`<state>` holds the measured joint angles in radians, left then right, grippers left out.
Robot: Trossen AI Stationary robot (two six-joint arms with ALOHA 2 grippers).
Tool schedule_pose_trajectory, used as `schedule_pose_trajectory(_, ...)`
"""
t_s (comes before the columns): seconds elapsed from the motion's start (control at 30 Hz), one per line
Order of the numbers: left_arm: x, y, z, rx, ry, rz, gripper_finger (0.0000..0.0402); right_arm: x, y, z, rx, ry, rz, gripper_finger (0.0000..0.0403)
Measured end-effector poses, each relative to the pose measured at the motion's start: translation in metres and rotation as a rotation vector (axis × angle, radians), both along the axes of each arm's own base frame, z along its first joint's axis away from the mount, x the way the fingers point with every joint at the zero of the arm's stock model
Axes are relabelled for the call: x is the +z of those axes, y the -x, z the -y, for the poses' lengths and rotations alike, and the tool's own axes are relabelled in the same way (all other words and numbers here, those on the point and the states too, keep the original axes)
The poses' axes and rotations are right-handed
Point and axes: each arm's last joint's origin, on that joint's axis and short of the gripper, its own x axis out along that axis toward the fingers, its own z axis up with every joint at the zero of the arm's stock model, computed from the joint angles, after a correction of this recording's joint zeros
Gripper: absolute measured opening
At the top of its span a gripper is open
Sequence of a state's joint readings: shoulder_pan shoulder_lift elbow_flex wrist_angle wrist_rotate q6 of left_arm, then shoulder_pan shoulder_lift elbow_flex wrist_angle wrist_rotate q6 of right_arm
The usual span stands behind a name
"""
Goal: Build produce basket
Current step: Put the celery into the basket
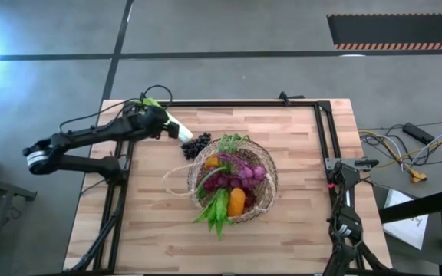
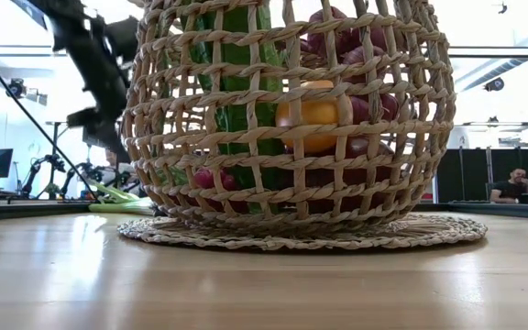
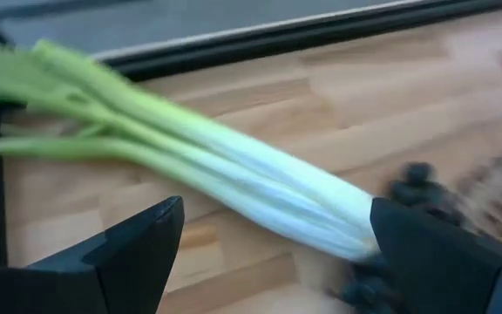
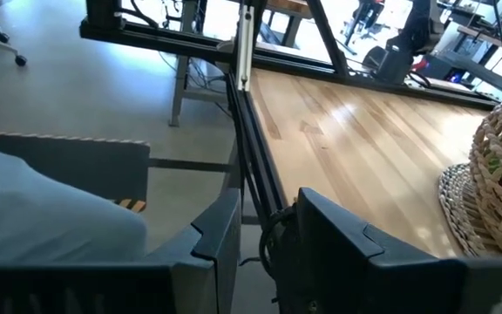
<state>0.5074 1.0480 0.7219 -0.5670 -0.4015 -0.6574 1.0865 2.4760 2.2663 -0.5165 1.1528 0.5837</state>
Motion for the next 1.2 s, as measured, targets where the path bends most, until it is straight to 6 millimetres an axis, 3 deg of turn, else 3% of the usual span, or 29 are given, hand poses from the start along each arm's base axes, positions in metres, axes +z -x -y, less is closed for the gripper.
schedule_pose_trajectory(0.2,-0.042,0.004,-0.017,0.275,-0.032,0.101,0.0352,-0.008,-0.010,0.009,-0.025,0.020,-0.012,0.0109)
schedule_pose_trajectory(0.4,-0.072,0.002,-0.034,0.473,-0.031,0.300,0.0352,-0.007,-0.017,0.013,-0.036,0.032,-0.015,0.0109)
schedule_pose_trajectory(0.63,-0.096,-0.010,-0.053,0.564,0.019,0.258,0.0352,-0.005,-0.017,0.012,-0.023,0.056,-0.019,0.0109)
schedule_pose_trajectory(0.9,-0.114,-0.038,-0.072,0.467,0.091,0.173,0.0344,-0.005,-0.016,0.011,-0.021,0.054,-0.018,0.0109)
schedule_pose_trajectory(1.2,-0.100,-0.046,-0.080,0.315,0.166,-0.009,0.0239,-0.005,-0.016,0.011,-0.019,0.052,-0.019,0.0109)
